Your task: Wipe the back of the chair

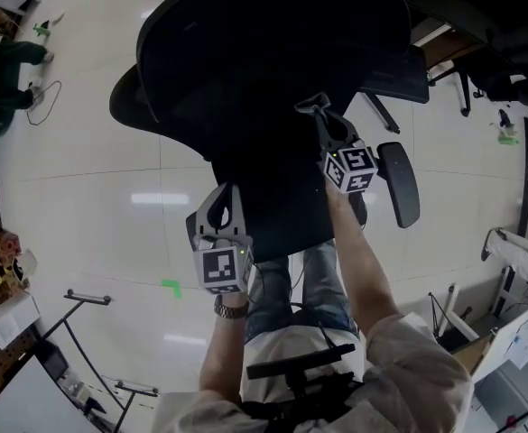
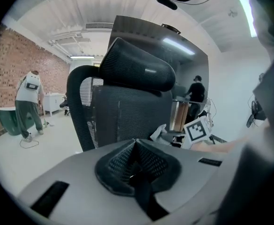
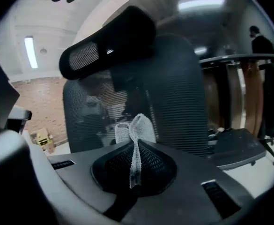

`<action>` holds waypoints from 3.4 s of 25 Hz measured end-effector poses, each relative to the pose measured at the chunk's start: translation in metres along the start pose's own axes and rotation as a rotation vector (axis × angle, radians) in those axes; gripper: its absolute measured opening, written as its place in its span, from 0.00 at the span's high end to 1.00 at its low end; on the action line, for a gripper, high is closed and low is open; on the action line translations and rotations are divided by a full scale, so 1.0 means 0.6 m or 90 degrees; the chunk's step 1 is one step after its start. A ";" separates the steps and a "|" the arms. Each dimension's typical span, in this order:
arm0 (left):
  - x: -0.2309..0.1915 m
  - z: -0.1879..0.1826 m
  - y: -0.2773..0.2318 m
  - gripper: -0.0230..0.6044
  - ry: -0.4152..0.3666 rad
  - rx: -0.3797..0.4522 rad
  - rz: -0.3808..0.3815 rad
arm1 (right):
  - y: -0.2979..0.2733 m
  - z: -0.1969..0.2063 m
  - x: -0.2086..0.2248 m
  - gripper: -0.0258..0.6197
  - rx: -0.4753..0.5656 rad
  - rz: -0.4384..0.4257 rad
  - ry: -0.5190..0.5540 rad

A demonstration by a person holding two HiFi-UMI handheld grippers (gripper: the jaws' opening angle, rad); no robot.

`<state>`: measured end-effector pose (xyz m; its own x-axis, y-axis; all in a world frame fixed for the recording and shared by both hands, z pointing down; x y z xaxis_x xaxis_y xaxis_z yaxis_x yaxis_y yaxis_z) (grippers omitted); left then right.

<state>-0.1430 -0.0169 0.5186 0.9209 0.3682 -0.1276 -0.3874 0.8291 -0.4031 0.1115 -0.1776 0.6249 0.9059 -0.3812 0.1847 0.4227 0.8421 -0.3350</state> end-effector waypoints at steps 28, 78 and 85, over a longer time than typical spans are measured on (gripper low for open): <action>-0.054 0.090 0.014 0.95 0.018 -0.026 -0.089 | -0.138 0.259 -0.241 0.93 -0.171 -0.240 0.069; 0.328 -0.154 0.408 0.95 -0.099 0.217 -0.015 | 0.690 -0.245 -0.281 0.93 0.260 -0.192 0.024; 0.320 -0.148 0.424 0.95 -0.094 0.217 -0.031 | 0.683 -0.244 -0.295 0.93 0.250 -0.210 0.027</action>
<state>-0.0610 0.2274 0.3114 0.9322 0.3611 0.0258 -0.3583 0.9305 -0.0767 0.1285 0.1790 0.3200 0.7300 -0.6589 0.1816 0.6509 0.7513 0.1092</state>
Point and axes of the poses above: the fingertips, and each gripper's own axes: y backward along the fingers, x to its right, z out of its underside, the point moved 9 cm from there along y, backward along the fingers, and after that the axes turned 6 degrees about z, right-handed, at the moved point
